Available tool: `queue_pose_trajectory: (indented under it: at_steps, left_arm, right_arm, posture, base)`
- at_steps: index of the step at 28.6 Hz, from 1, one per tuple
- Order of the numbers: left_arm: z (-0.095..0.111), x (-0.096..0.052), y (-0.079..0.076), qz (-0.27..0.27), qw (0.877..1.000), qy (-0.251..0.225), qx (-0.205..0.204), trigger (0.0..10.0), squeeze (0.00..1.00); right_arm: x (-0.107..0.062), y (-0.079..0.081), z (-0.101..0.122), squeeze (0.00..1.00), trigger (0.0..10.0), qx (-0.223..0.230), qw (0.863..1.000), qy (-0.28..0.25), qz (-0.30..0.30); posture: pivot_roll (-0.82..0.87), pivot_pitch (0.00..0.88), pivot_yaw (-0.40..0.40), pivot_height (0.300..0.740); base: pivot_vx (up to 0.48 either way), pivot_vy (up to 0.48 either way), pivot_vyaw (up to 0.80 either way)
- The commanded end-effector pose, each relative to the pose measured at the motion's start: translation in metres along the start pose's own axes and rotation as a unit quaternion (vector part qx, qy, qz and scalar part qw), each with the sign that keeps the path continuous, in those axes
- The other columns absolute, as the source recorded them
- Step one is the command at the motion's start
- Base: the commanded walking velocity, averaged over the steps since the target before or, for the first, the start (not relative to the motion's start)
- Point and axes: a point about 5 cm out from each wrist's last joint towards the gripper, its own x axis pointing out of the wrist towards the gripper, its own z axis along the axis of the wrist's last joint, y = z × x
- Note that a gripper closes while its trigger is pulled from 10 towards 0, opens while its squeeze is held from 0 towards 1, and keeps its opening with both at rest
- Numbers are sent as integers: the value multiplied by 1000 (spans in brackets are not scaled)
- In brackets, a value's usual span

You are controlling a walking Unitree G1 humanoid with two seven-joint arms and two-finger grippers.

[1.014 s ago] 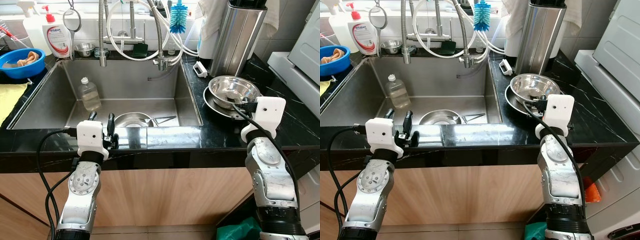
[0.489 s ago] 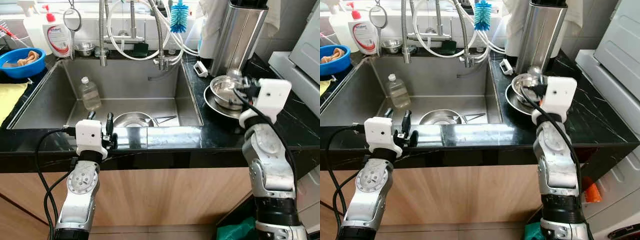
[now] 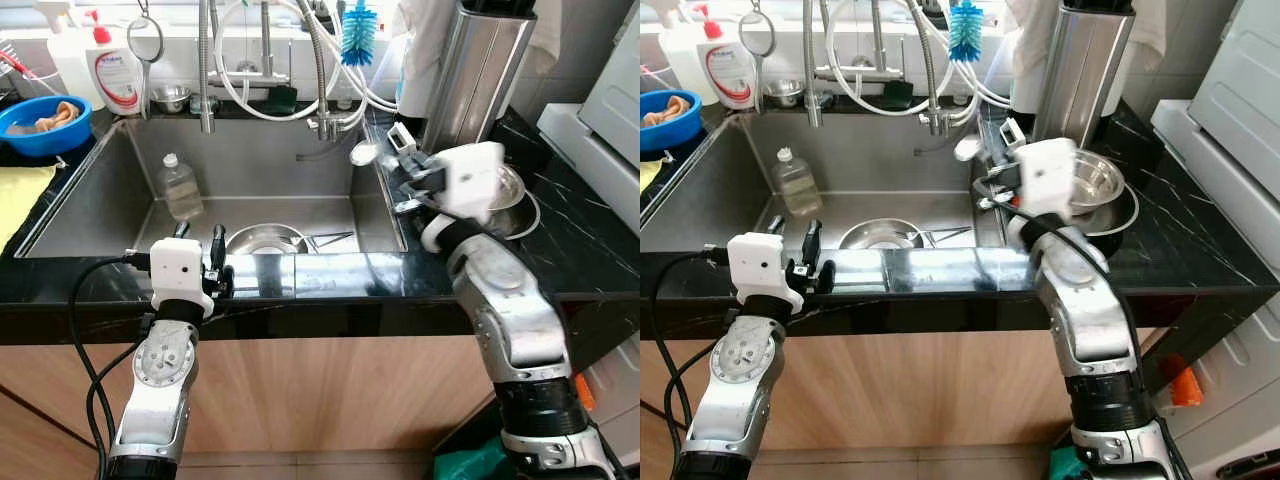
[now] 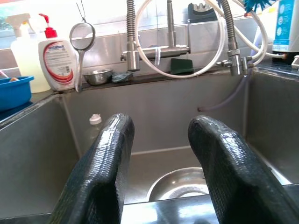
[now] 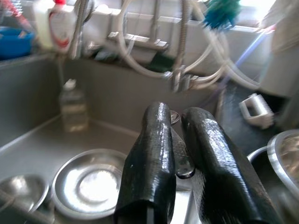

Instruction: Kitchen organization

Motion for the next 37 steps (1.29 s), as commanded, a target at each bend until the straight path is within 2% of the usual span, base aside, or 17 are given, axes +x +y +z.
queue_pose_trajectory:
  at_steps: [1,6,9,20,21,22,23,24,30,31,32,37]
  left_arm:
    - [-7,-4,1,1,1000,21,0,10000,0]
    - [-8,-4,0,-1,1000,22,-1,10000,0]
    - [-8,-4,0,-1,1000,23,0,10000,0]
    - [-9,-5,1,1,1000,27,-1,10000,0]
    - [-9,-5,0,1,1000,27,-1,10000,0]
    - [-9,-5,0,1,1000,27,-1,10000,0]
    - [-9,-5,0,1,1000,28,-2,10000,0]
    - [-9,-5,0,1,1000,28,-2,10000,0]
    - [-9,-6,1,4,1000,29,-2,10000,0]
    - [-10,-6,1,4,1000,29,-1,10000,0]
    - [-9,-6,1,4,1000,29,-1,10000,0]
    - [-10,-5,0,5,1000,29,-2,10000,0]
  right_arm:
    - [-1,0,-4,0,10000,-7,1000,14,14]
    - [-1,3,-12,0,10000,5,999,28,35]
    - [-3,2,-26,0,10000,6,996,70,55]
    - [-4,-6,-36,0,10000,16,995,91,35]
    - [-4,-7,-38,90,10000,13,995,95,32]
    - [-4,-7,-39,90,10000,11,995,98,30]
    - [-4,-7,-40,267,10000,13,994,101,30]
    - [-4,-6,-42,961,10000,17,994,102,32]
    - [-3,-6,-42,898,10000,16,994,101,24]
    - [-3,-8,-40,239,10000,9,995,96,19]
    - [-2,-9,-38,0,10000,6,996,91,14]
    - [0,-23,-20,0,10000,-15,998,57,-34]
  posture:
    - [-54,0,-34,706]
    - [-55,0,-33,706]
    - [-52,0,-33,706]
    - [-55,0,-35,706]
    - [-53,0,-36,706]
    - [-53,0,-36,706]
    - [-53,0,-36,706]
    - [-53,4,-36,706]
    - [-52,9,-36,706]
    - [-52,9,-36,706]
    - [-54,11,-36,706]
    - [-61,15,-35,706]
  base:
    - [0,0,0]
    - [0,0,0]
    - [0,0,0]
    - [0,0,0]
    - [0,0,0]
    - [0,0,0]
    - [0,0,0]
    - [0,0,0]
    - [0,0,0]
    - [0,0,0]
    - [0,0,0]
    - [0,0,0]
